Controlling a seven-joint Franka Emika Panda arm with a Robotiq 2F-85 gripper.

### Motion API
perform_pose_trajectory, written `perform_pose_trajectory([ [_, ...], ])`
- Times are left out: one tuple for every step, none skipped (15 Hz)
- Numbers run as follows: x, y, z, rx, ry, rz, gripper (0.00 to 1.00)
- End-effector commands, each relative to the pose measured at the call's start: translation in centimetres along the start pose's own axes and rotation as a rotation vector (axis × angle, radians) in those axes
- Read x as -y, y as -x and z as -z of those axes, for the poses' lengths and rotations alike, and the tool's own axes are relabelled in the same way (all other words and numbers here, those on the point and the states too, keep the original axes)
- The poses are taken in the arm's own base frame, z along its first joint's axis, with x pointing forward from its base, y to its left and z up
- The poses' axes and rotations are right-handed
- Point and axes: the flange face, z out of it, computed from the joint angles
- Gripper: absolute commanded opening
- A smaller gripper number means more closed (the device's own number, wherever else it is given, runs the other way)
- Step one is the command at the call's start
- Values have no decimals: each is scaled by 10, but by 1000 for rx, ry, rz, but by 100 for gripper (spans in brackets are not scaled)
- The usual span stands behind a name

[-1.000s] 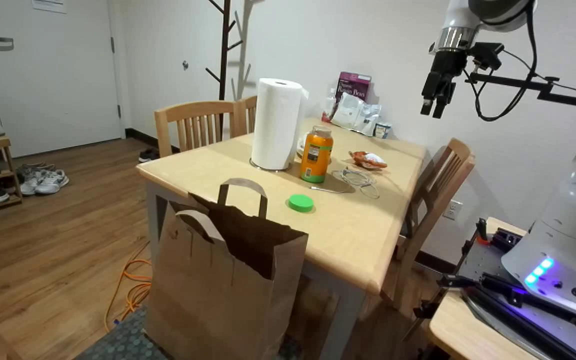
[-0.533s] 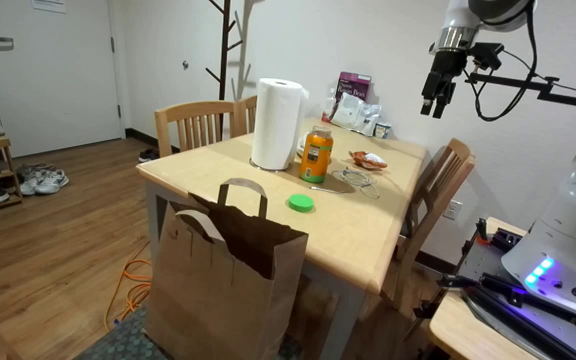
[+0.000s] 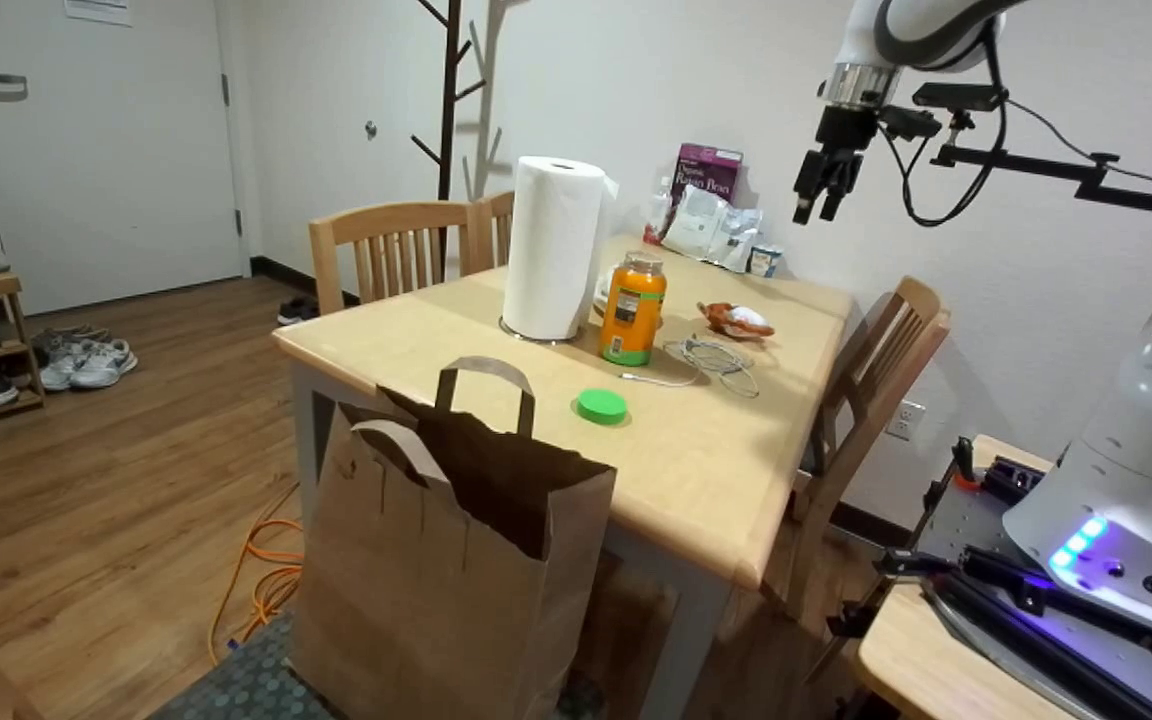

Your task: Put the doll in the bag

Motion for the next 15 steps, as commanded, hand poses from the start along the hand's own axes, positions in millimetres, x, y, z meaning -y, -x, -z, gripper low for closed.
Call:
perform_pose_trajectory([
  [-27,-53,-34,23,72,-6,100],
  [-32,-61,-43,38,69,12,100],
  [-39,-63,-57,61,44,49,100],
  [-42,-67,-67,83,36,70,100],
  [-48,-67,-80,109,25,118,100],
  [-52,-67,-90,127,21,158,100],
  [-56,-65,-102,146,12,212,100],
  [-60,-63,-113,171,3,261,100],
  [-64,-59,-124,198,-11,319,100],
  [-68,-57,-133,216,-16,362,100],
  [-72,-52,-140,237,-28,371,100],
  [-64,-55,-130,216,5,317,100],
  [-68,-54,-137,231,-2,336,100],
  [-71,-53,-141,239,-6,344,100],
  [-71,-54,-137,217,4,386,100],
])
